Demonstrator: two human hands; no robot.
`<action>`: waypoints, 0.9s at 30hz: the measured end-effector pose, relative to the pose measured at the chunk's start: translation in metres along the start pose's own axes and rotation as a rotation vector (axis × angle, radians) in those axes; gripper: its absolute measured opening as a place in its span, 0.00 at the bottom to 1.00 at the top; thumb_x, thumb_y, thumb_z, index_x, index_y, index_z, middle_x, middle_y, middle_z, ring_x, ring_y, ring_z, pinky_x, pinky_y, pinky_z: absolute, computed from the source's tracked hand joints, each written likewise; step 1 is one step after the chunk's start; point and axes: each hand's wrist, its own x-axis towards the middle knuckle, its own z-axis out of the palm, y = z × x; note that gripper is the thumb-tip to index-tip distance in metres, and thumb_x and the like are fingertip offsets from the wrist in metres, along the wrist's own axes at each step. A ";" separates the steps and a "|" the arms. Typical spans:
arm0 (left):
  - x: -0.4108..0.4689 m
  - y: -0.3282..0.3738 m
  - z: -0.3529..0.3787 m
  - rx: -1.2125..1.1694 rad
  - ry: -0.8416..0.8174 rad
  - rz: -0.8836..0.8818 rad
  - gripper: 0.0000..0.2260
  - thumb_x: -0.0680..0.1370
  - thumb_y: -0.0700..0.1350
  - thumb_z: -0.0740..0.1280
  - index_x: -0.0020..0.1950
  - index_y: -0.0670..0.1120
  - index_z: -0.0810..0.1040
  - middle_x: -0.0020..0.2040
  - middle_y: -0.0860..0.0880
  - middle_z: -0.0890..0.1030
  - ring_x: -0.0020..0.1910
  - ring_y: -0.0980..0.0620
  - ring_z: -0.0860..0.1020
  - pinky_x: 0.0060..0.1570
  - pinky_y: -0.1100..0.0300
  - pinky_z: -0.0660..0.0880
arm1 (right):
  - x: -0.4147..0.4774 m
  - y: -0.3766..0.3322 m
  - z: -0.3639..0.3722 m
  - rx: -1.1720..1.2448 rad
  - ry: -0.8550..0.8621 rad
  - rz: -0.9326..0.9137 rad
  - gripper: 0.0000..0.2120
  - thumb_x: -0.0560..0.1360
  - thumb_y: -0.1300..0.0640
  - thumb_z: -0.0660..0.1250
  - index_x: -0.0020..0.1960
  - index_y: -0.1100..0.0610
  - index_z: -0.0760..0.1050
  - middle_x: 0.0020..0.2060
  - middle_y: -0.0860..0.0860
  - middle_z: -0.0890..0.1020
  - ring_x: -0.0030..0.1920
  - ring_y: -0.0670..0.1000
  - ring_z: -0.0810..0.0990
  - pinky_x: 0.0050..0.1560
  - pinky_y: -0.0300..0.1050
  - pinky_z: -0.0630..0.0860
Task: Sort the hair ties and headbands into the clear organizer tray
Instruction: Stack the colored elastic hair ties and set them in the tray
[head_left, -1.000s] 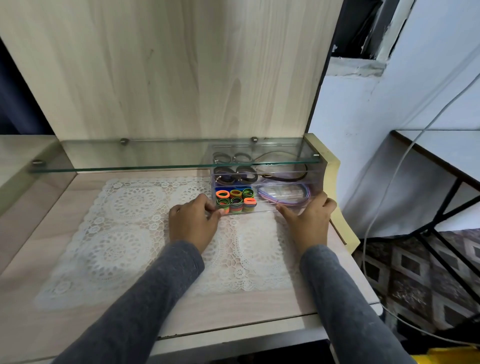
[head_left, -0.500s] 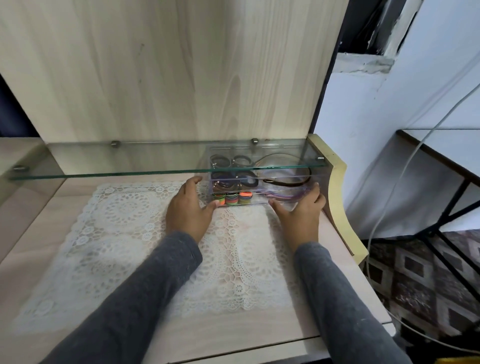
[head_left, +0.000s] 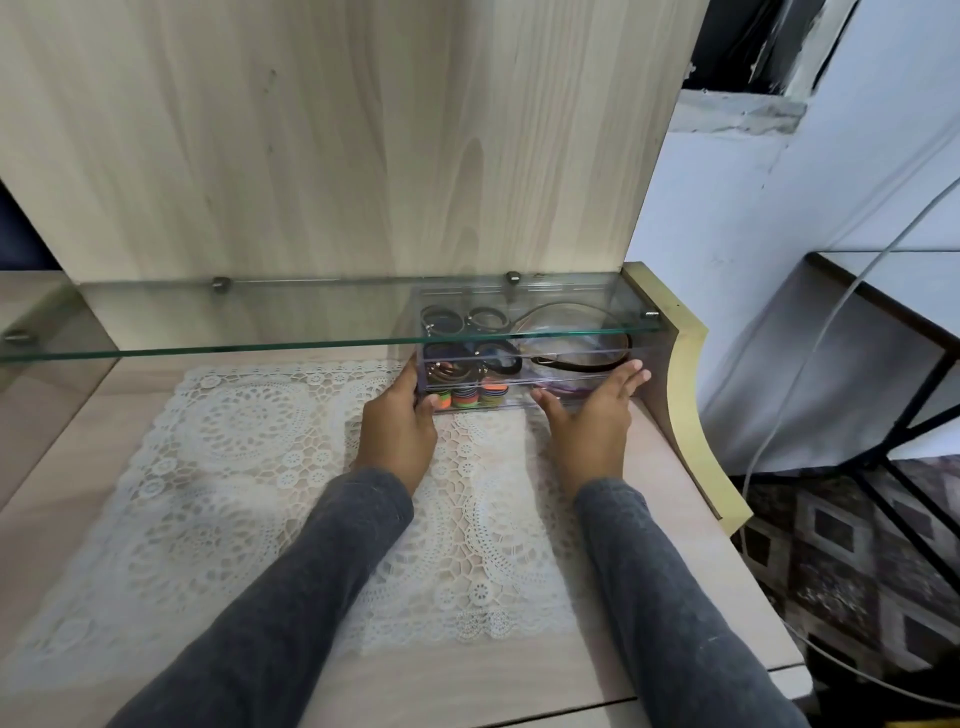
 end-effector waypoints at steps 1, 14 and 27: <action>0.001 0.000 0.001 -0.022 0.009 0.001 0.20 0.79 0.35 0.64 0.70 0.47 0.73 0.55 0.51 0.82 0.52 0.56 0.78 0.54 0.67 0.70 | 0.001 0.000 0.000 -0.007 0.004 -0.001 0.54 0.70 0.48 0.73 0.76 0.64 0.37 0.76 0.60 0.40 0.76 0.60 0.54 0.67 0.39 0.56; 0.005 0.000 0.000 -0.116 0.047 -0.005 0.19 0.77 0.32 0.66 0.65 0.47 0.78 0.51 0.57 0.80 0.52 0.59 0.79 0.54 0.69 0.71 | 0.003 0.000 0.004 0.008 0.046 -0.010 0.54 0.69 0.48 0.74 0.76 0.67 0.39 0.76 0.64 0.43 0.76 0.60 0.52 0.66 0.35 0.52; 0.002 0.006 -0.003 -0.065 0.024 -0.016 0.19 0.78 0.33 0.65 0.67 0.46 0.76 0.50 0.59 0.77 0.50 0.59 0.77 0.42 0.82 0.64 | -0.001 -0.005 -0.001 -0.015 0.026 0.006 0.54 0.70 0.49 0.73 0.76 0.66 0.38 0.76 0.62 0.41 0.76 0.59 0.52 0.66 0.35 0.53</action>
